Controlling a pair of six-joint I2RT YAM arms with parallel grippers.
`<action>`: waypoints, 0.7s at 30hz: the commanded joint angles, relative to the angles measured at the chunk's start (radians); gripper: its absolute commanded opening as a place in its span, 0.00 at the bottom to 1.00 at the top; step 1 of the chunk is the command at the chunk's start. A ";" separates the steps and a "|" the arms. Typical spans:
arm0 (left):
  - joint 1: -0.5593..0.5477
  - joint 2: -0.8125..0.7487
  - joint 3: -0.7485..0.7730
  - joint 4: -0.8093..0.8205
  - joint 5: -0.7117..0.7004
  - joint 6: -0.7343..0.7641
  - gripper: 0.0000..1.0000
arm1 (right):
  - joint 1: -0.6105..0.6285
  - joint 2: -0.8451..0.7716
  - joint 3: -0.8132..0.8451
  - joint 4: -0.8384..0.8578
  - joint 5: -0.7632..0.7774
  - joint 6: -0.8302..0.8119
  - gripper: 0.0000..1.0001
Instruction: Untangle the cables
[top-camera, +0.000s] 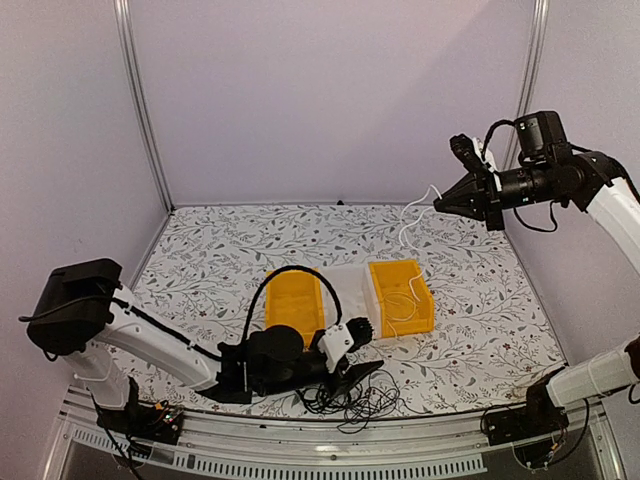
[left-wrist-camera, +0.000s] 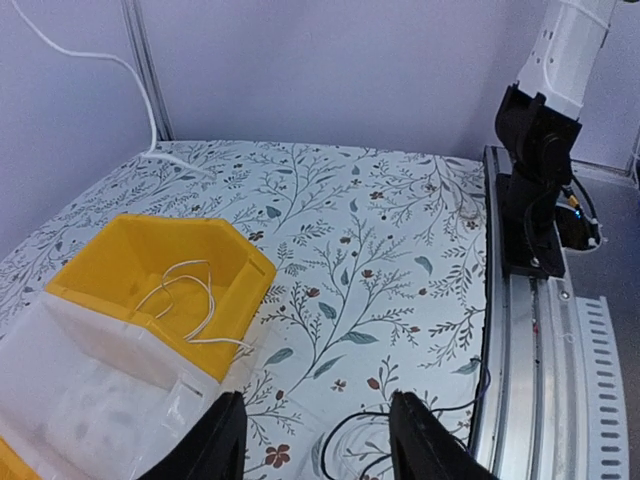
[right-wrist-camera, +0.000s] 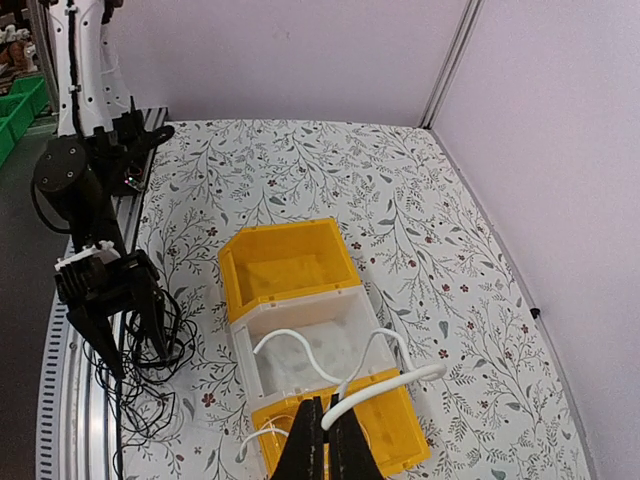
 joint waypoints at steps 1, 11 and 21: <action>-0.011 -0.070 -0.040 0.058 -0.043 -0.005 0.49 | -0.044 0.042 -0.050 0.075 0.013 -0.003 0.00; -0.011 -0.131 -0.093 0.080 -0.102 -0.006 0.49 | -0.056 0.151 -0.166 0.176 0.070 -0.018 0.00; -0.011 -0.143 -0.124 0.092 -0.185 -0.002 0.49 | -0.069 0.246 -0.245 0.235 0.132 -0.025 0.00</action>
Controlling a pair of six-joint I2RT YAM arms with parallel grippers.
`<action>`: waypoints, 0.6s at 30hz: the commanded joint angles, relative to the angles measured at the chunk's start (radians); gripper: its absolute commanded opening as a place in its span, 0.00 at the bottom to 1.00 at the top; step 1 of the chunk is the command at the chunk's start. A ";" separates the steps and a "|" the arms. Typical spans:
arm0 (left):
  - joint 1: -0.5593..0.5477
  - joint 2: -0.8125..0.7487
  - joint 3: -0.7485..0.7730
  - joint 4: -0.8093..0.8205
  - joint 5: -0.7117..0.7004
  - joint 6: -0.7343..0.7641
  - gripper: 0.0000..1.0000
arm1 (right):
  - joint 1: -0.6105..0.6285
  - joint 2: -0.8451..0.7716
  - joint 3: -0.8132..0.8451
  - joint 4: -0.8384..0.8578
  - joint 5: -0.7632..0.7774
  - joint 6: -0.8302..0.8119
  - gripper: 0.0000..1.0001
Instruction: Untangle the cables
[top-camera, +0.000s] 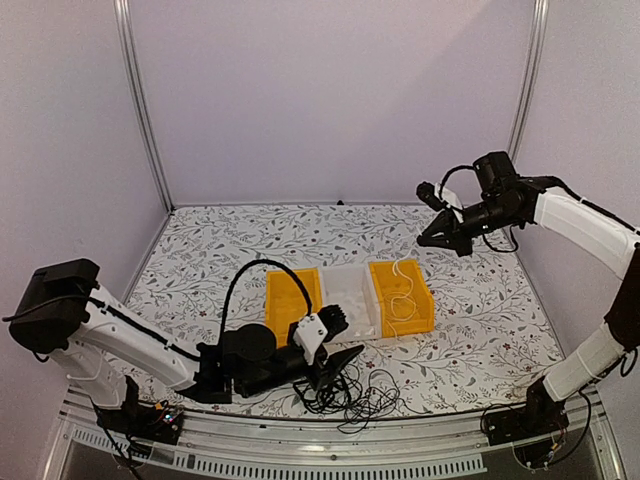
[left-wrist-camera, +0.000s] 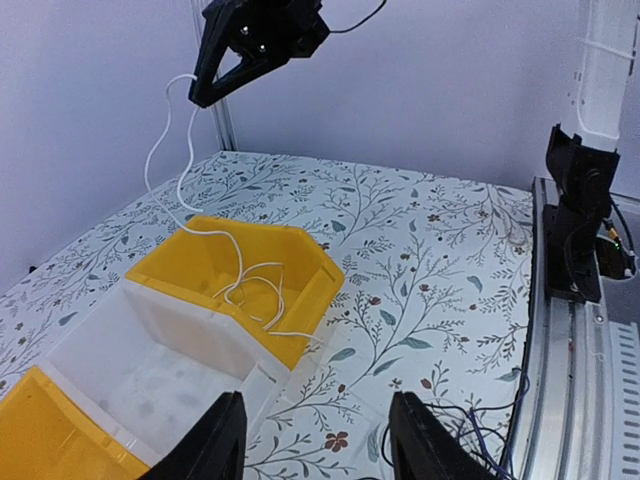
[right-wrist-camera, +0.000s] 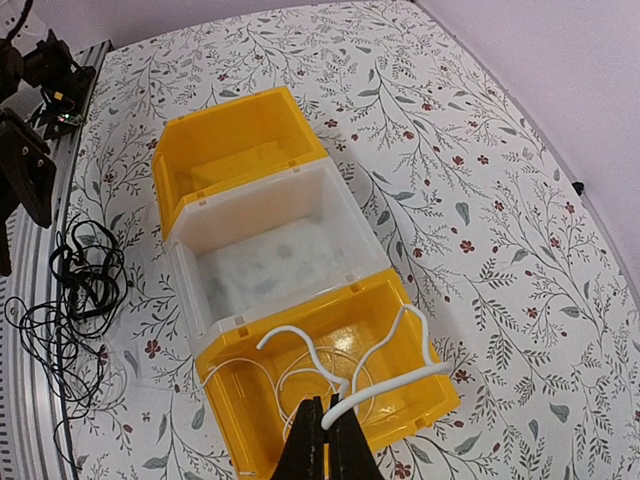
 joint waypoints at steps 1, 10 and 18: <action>-0.010 -0.010 -0.006 0.029 -0.043 -0.001 0.49 | -0.004 0.036 -0.040 0.048 0.053 -0.006 0.00; -0.004 -0.013 -0.032 0.073 -0.160 -0.012 0.49 | 0.077 0.175 -0.099 0.082 0.205 0.045 0.00; 0.006 -0.036 -0.063 0.068 -0.214 -0.037 0.49 | 0.126 0.236 -0.104 0.101 0.288 0.096 0.00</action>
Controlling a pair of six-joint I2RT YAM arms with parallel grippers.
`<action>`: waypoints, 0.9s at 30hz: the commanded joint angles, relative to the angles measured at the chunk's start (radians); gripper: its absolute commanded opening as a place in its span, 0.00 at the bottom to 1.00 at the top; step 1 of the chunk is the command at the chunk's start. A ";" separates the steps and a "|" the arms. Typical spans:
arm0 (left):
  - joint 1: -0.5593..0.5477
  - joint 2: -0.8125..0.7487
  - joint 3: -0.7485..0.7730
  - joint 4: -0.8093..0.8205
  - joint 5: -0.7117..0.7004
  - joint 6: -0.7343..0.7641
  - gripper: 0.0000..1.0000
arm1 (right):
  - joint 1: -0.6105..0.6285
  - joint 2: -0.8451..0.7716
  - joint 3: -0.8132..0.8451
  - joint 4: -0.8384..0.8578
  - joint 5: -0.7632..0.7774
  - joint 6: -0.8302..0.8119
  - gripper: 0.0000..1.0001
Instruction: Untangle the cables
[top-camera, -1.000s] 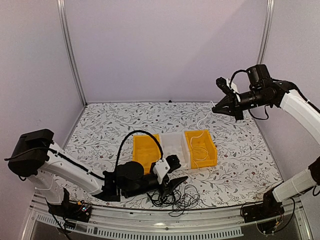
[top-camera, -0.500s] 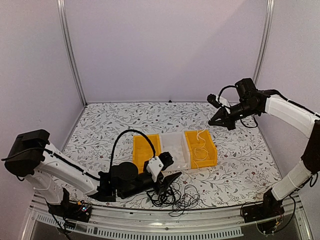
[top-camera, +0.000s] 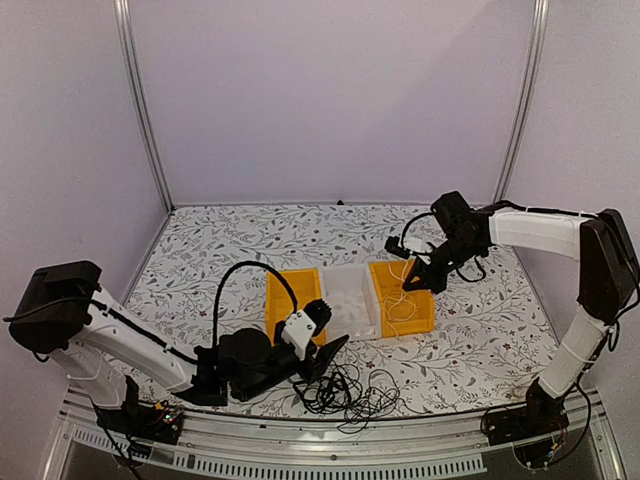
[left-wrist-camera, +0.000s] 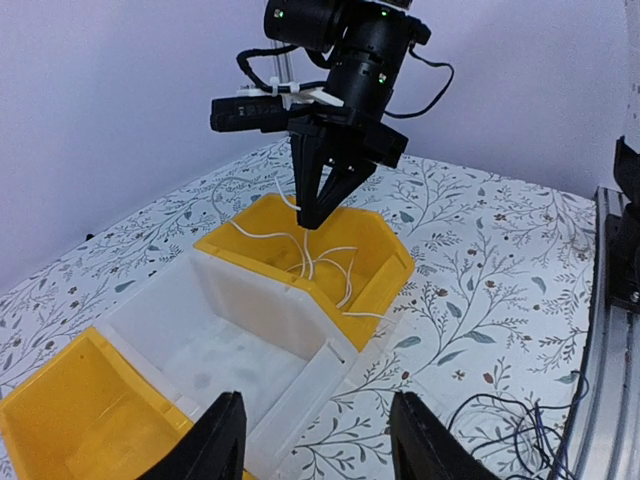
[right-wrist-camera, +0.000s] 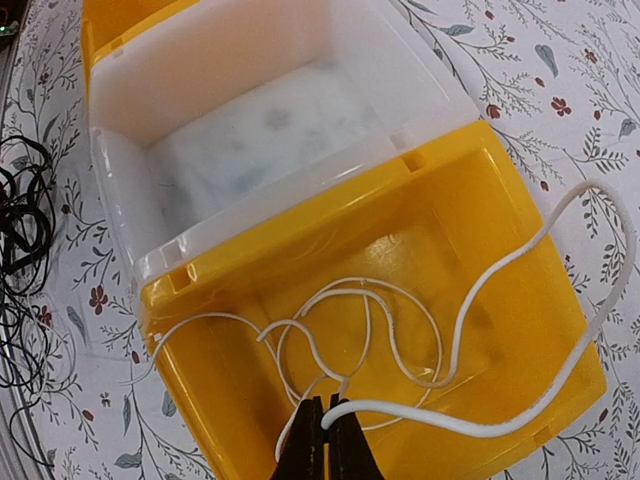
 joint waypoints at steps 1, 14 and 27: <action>0.005 -0.035 -0.021 0.034 -0.048 -0.020 0.49 | 0.017 0.021 0.006 0.004 0.050 0.038 0.00; 0.012 0.009 -0.029 0.035 -0.041 -0.047 0.49 | 0.104 -0.179 0.009 -0.218 -0.044 0.034 0.00; 0.010 -0.016 -0.050 0.021 -0.055 -0.069 0.49 | 0.101 0.002 0.011 -0.138 0.071 0.058 0.00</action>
